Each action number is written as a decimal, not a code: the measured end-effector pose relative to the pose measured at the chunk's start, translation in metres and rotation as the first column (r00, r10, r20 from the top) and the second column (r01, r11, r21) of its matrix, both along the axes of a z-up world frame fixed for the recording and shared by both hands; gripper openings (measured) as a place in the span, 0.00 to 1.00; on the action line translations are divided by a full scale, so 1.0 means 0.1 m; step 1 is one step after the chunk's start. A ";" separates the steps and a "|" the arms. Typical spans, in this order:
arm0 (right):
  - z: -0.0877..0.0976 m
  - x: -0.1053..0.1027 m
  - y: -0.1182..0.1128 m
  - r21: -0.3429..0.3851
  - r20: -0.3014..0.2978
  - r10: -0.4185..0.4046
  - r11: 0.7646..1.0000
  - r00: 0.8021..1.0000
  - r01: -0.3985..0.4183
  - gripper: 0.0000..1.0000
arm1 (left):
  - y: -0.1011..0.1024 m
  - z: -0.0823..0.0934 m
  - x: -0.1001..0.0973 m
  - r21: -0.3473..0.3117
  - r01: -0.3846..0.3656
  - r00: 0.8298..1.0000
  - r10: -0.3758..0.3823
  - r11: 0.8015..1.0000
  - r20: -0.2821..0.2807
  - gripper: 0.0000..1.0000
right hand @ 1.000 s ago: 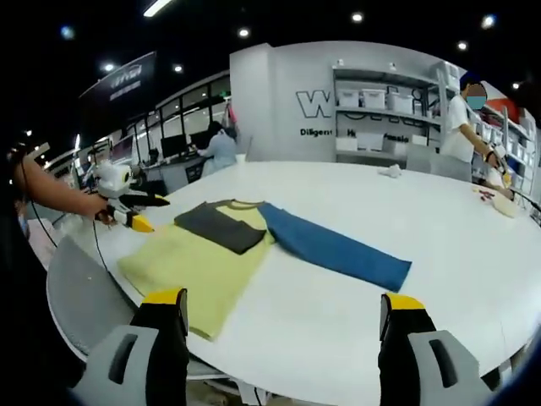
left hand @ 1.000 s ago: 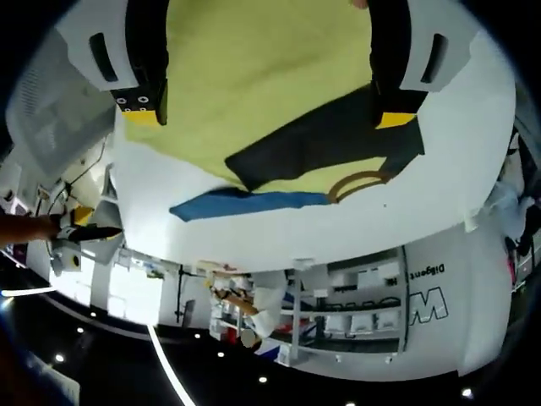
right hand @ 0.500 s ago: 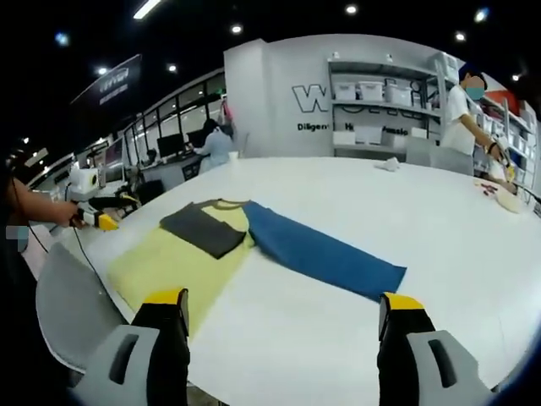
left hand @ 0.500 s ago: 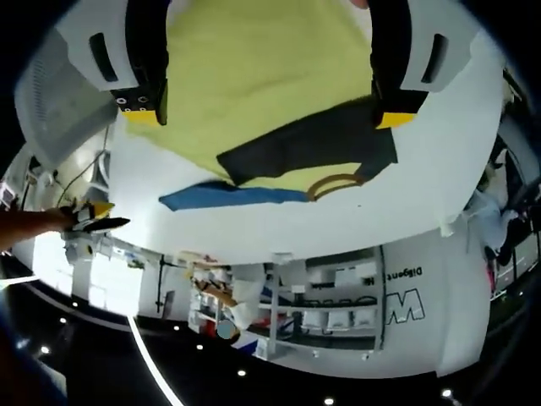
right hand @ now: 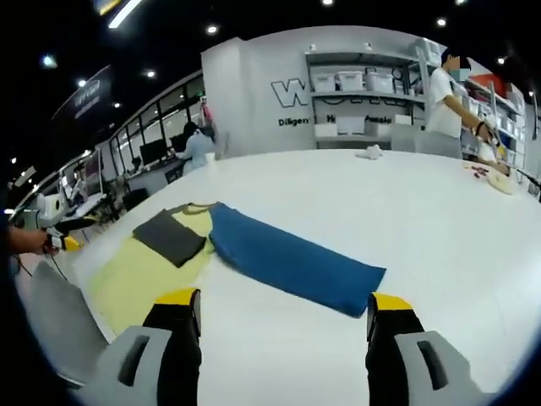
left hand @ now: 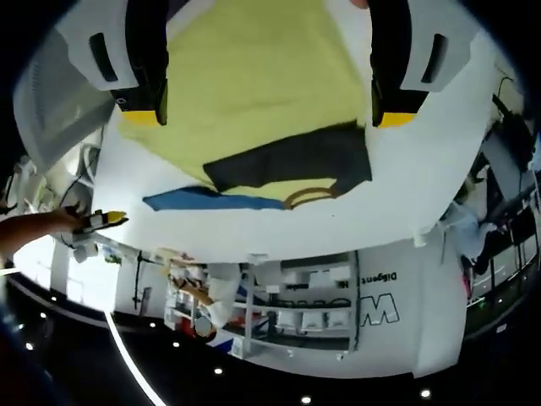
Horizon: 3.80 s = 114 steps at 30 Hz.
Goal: Fold the garment on the visible template until the final outline fits inside the template.
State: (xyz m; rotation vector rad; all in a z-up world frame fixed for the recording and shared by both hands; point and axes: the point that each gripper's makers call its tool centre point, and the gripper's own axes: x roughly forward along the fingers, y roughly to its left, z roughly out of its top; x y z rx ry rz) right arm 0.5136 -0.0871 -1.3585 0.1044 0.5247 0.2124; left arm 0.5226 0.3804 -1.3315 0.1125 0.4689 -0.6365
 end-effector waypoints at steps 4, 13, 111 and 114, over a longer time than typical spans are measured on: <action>-0.12 0.07 -0.18 -0.019 -0.041 -0.036 0.999 0.999 0.035 0.60 | 0.05 0.04 -0.02 0.000 -0.027 1.000 0.027 1.000 0.010 0.99; -0.37 0.31 -0.30 -0.072 -0.120 -0.035 0.997 0.992 0.027 0.46 | 0.14 0.10 -0.03 0.000 -0.038 0.999 0.038 0.999 0.005 0.99; 1.27 1.72 1.20 -0.039 0.008 0.197 0.980 0.980 -0.196 0.00 | 0.29 0.08 -0.40 -0.010 -0.023 0.996 0.024 1.000 0.083 0.98; 1.41 1.79 1.34 -0.014 0.027 0.214 0.977 0.977 -0.213 0.00 | 0.31 0.12 -0.38 -0.021 -0.037 0.995 0.038 0.999 0.094 0.98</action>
